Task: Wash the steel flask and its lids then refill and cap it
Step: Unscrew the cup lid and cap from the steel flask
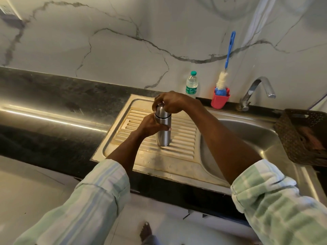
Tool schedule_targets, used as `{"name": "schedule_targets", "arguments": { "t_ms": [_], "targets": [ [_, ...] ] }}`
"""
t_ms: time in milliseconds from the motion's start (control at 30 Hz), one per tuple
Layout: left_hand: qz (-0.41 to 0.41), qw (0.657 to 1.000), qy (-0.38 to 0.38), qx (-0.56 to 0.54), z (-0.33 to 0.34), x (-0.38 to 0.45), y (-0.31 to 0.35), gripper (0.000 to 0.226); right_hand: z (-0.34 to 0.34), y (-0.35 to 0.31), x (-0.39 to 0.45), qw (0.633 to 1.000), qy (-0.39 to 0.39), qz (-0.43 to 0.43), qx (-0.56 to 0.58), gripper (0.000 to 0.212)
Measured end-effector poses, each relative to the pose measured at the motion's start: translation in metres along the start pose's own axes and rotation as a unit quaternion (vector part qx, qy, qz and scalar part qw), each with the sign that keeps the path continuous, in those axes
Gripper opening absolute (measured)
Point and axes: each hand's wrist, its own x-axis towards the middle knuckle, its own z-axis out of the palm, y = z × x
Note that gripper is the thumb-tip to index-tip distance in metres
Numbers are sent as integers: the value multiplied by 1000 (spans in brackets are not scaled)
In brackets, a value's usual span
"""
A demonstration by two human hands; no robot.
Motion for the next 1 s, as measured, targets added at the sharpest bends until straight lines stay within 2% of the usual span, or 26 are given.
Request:
{"name": "schedule_targets", "arguments": {
  "t_ms": [100,167,267,333,433,500,600,700,800,933,1000],
  "targets": [
    [8,1000,0,-6,0,0,-1,71,-1,3,-2,998,-14,-1,55,43],
    [16,1000,5,-7,0,-1,-2,73,-3,5,-2,993,6,13,117,52],
    [25,1000,6,-17,-1,-1,-3,72,3,6,4,990,55,123,44,80],
    [36,999,5,-18,-1,1,-4,72,9,3,9,986,43,163,-9,79],
    [40,999,15,-20,-1,1,-6,76,14,0,12,987,45,156,16,64],
    [40,999,16,-21,-1,1,-6,70,9,-3,10,989,37,140,33,58],
    [38,999,10,-15,0,1,-6,60,0,-6,6,993,-1,105,58,62],
    [45,999,10,-13,0,0,-5,65,-2,-7,6,995,-31,77,46,61],
    [42,999,11,-21,1,1,-6,69,-1,-8,7,998,-24,55,33,55],
    [51,998,11,-27,0,-1,-3,72,-4,-5,8,995,-33,38,81,44],
    [55,998,14,-35,-1,-1,-4,74,-2,-4,10,996,-7,67,55,58]
  ]
}}
